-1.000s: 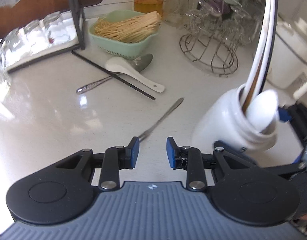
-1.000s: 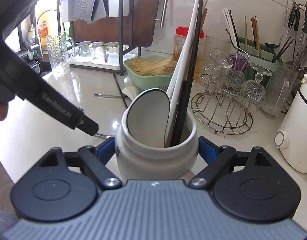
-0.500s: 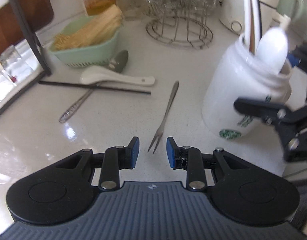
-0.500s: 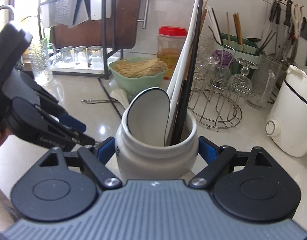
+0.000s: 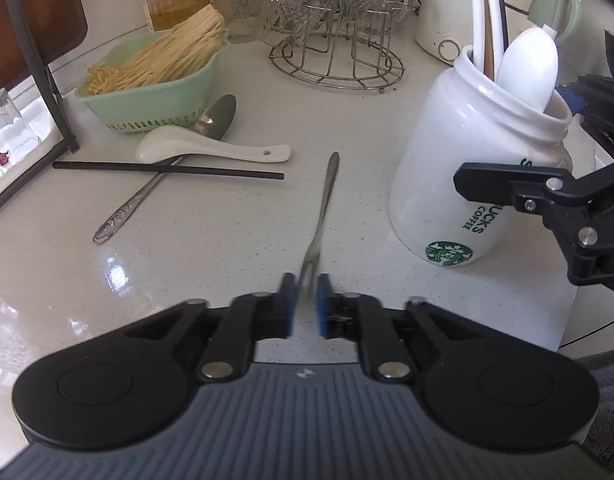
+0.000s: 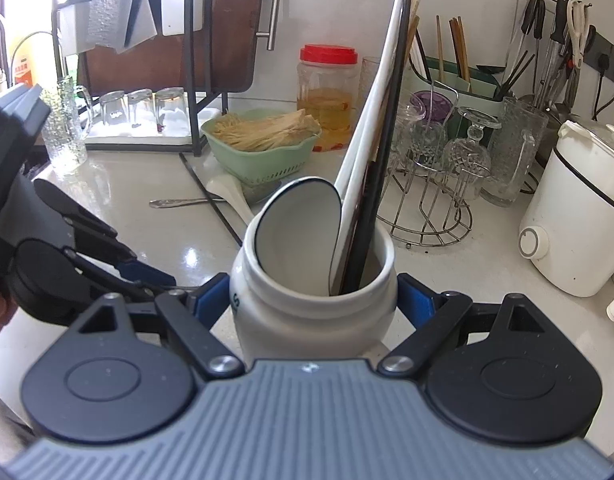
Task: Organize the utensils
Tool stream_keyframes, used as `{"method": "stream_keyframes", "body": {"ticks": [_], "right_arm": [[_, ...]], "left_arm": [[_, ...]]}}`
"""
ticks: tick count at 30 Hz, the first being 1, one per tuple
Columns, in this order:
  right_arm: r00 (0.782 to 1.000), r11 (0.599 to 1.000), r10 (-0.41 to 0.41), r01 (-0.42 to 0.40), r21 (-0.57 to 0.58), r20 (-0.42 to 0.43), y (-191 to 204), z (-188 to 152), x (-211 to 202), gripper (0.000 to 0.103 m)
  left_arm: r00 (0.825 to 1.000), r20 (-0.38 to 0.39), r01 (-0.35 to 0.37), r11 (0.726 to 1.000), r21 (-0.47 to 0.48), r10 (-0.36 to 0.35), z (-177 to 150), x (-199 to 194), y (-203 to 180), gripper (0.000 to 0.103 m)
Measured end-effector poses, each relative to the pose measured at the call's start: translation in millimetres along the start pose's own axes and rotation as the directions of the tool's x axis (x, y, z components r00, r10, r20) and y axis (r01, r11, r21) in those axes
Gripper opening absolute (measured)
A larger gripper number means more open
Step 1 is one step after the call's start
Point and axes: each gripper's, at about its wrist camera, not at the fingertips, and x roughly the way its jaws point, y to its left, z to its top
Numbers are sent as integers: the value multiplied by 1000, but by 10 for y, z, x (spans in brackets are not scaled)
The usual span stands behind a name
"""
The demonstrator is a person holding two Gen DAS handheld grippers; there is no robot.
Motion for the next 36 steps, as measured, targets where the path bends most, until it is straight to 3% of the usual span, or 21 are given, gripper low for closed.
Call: {"method": "stream_keyframes", "body": {"ticks": [10,20,36], "right_arm": [[1000,1000,7,-7,-5,3,-2,1,5,90],[1000,999,25,-25,-21,11,-25,-14,5,90],[999,999,29,-29,-23,19,-29,-26,-5,90]], "left_arm": [[998,51,-20,995,-101,25,-5,-236,21,9],[989,141,-7,985,-175,32,240,-633,-75,9],[978,205,5,987,-161,29,562,-1049,-198,9]]}}
